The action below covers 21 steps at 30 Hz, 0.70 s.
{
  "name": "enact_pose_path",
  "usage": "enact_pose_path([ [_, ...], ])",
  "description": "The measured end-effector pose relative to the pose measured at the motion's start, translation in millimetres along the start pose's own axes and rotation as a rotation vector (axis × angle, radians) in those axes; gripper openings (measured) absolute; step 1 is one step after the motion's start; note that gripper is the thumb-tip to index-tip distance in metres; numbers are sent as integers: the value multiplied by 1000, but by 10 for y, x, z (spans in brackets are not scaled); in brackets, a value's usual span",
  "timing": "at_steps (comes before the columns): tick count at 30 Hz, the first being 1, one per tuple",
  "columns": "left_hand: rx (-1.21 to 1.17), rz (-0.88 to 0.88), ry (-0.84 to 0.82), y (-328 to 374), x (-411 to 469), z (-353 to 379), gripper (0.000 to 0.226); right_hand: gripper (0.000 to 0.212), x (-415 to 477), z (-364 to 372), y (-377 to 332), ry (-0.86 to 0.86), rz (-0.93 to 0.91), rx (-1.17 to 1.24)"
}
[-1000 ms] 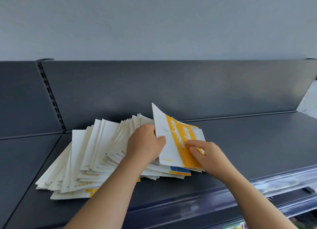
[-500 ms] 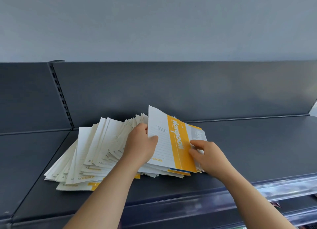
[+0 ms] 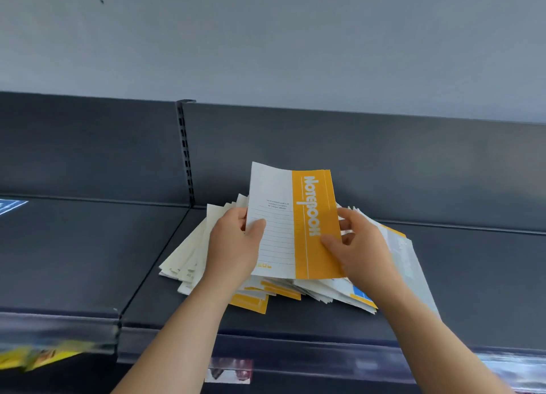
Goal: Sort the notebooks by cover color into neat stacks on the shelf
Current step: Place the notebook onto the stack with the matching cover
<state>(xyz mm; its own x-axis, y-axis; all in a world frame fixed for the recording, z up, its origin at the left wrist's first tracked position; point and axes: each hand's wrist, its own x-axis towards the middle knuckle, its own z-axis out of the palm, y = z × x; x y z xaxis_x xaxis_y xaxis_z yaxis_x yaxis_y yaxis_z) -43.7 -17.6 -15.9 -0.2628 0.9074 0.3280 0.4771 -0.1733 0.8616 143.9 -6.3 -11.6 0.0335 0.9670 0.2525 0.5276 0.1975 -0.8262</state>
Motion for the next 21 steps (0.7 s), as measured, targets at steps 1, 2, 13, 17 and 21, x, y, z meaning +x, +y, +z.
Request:
enact_pose_path([
  [1, 0, -5, 19, -24, -10, -115, 19, 46, -9, 88, -80, -12, -13, 2],
  [2, 2, -19, 38, -48, -18, -232, 17, 45, -13, 185, -152, -27, -23, 1],
  [13, 40, -188, 35, -668, -114, -1886, 32, 38, -205, 1634, -1065, -176, -113, 43],
  [17, 106, -177, 57, -952, -121, -2528, 31, 40, -319, 2242, -1408, -212, -136, 85],
  [21, 199, -169, 101, -1260, -137, -3109, 26, 42, -474, 2808, -1683, -260, -108, 114],
])
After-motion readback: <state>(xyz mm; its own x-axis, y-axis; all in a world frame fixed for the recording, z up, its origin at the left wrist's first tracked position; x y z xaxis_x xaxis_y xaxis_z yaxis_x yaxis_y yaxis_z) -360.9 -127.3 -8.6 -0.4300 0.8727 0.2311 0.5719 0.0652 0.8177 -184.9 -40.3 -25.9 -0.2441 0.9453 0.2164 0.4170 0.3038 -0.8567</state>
